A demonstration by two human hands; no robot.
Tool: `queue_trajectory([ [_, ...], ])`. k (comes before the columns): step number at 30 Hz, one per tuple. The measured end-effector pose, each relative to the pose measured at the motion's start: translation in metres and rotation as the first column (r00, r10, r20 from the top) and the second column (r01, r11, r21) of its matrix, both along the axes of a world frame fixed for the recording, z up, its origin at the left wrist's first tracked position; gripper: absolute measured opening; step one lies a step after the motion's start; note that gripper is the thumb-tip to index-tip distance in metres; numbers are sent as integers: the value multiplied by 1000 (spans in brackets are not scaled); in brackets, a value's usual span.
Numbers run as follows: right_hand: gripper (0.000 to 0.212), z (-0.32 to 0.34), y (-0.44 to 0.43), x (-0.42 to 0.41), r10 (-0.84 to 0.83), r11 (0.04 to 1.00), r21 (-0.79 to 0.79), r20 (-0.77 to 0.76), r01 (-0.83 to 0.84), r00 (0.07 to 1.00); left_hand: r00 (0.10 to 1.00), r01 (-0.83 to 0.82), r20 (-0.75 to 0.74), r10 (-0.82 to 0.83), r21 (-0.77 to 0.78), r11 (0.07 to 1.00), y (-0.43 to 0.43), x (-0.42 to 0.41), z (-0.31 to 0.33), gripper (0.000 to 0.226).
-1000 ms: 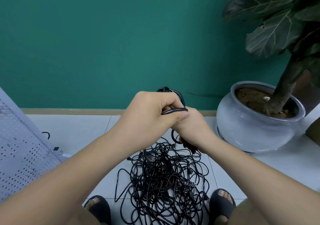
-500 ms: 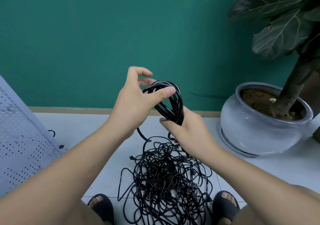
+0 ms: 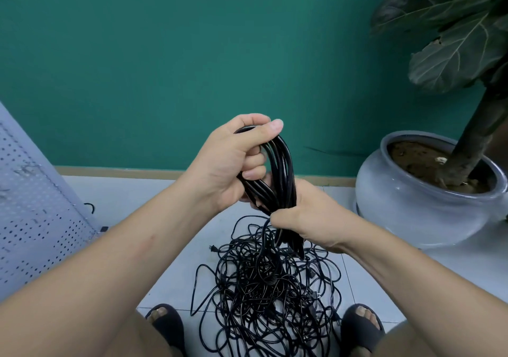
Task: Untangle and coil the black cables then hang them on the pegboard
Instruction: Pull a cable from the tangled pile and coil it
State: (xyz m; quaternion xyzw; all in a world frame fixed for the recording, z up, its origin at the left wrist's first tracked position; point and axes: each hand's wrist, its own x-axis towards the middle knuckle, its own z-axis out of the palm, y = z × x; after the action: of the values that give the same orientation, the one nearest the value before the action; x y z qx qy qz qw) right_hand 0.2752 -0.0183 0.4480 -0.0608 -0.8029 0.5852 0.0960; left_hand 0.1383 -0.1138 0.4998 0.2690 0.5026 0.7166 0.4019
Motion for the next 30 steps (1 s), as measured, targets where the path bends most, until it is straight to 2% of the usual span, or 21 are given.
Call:
queue_trajectory([
  [1, 27, -1, -2, 0, 11, 999, -40, 8, -11, 1000, 1000, -10, 7, 10, -6, 1000, 2, 1, 0, 21],
  [4, 53, -2, -11, 0, 80, 974, -214, 4, -77, 997, 999, -43, 3, 43, -24, 999, 5, 3, 2, 31],
  [6, 60, -5, -15, 0, 49, 970, -238, -1, -48, 999, 997, -81, -13, 81, -40, 996, 6, 3, 3, 33],
  [9, 58, -8, -17, 0, -9, 965, -262, 39, 19, 999, 993, -110, -51, 109, -20, 994, 8, 2, 2, 32],
  [10, 50, -6, -18, 1, -12, 964, -265, 55, 26, 998, 992, -119, -51, 118, -12, 993, 9, 2, 1, 33],
  [12, 17, -3, -18, 2, -24, 975, -216, 92, 44, 995, 988, -147, -47, 147, -1, 989, 10, 5, -1, 36],
  [13, 11, -3, -17, 2, -42, 977, -205, 113, 64, 993, 985, -163, -47, 163, 2, 987, 11, 6, -1, 36],
  [22, 25, -7, -19, -4, -214, 937, -256, 119, 238, 970, 969, -205, -132, 208, 37, 978, 21, 4, -4, 28],
  [26, 25, -5, -9, -1, -329, 910, -247, 57, 333, 943, 998, -60, -16, 61, 60, 996, 27, -9, -25, 64],
  [28, 26, -1, 2, 2, -395, 886, -264, -3, 380, 919, 998, 15, -54, -17, -35, 999, 24, -9, -40, 52],
  [30, 30, 3, 14, 4, -465, 859, -272, -60, 434, 884, 959, 100, -237, -152, -220, 970, 22, -1, -57, 30],
])
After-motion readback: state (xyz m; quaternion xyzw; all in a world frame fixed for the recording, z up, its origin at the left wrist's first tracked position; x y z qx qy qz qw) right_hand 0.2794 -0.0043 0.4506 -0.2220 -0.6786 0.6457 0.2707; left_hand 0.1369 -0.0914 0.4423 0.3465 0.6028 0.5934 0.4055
